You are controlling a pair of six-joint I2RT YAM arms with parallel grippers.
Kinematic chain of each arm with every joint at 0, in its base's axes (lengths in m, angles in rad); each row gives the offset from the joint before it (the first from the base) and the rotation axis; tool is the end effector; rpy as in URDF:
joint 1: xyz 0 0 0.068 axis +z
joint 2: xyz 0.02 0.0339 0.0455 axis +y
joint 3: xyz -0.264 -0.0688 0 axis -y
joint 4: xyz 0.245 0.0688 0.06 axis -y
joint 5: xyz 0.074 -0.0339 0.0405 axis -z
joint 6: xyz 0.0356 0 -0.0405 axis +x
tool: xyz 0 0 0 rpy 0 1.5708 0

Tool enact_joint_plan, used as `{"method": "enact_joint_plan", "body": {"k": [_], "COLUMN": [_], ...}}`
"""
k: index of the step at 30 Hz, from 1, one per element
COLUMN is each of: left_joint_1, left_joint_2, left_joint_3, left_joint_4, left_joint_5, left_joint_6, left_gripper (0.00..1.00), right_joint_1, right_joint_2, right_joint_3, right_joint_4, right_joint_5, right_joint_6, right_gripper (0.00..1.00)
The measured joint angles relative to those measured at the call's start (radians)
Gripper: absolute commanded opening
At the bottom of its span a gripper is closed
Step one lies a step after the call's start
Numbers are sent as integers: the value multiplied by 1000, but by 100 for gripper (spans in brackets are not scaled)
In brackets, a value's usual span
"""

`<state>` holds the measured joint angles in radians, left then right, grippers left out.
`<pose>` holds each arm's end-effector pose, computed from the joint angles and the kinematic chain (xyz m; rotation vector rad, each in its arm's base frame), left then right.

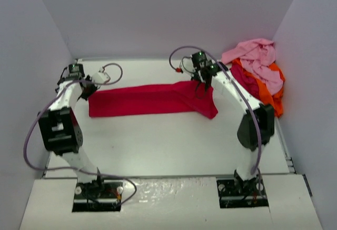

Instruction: Fold and stack the t-shirts

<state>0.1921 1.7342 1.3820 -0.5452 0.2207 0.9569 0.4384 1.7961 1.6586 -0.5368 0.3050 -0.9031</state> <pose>0.3759 0.0652 0.2608 1.0028 2.2386 0.2382 0.3796 0.1662 0.3293 -1.2789 1.8816 -0.5906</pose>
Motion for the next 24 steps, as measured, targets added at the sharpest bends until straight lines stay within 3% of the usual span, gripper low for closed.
{"method": "enact_joint_plan", "body": {"k": [5, 6, 7, 8, 9, 11, 12, 17, 24], "left_joint_1": [-6, -10, -15, -20, -25, -37, -43, -65, -73], "left_joint_2": [158, 192, 230, 270, 309, 384, 417, 512, 509], "left_joint_3": [115, 142, 175, 211, 245, 306, 335, 462, 532], "left_joint_4": [3, 3, -3, -2, -1, 2, 2, 14, 78], "left_joint_5": [-1, -4, -8, -12, -17, -32, -40, -81, -140], "left_joint_6": [-21, -25, -28, -33, -39, -61, -79, -177, -263], "left_gripper": [0, 0, 4, 8, 12, 38, 44, 46, 46], "right_joint_1": [-26, -33, -37, -42, -47, -56, -61, -87, -131], "right_joint_2": [245, 297, 346, 394, 438, 514, 549, 660, 665], "right_joint_3": [156, 200, 245, 286, 322, 391, 426, 496, 496], "right_joint_4": [23, 24, 27, 40, 49, 50, 55, 139, 271], "right_joint_5": [39, 48, 58, 71, 87, 125, 144, 235, 336], "right_joint_6": [-10, -11, -12, -12, -12, -11, -9, 2, 8], "right_gripper": [1, 11, 33, 45, 43, 51, 54, 47, 50]}}
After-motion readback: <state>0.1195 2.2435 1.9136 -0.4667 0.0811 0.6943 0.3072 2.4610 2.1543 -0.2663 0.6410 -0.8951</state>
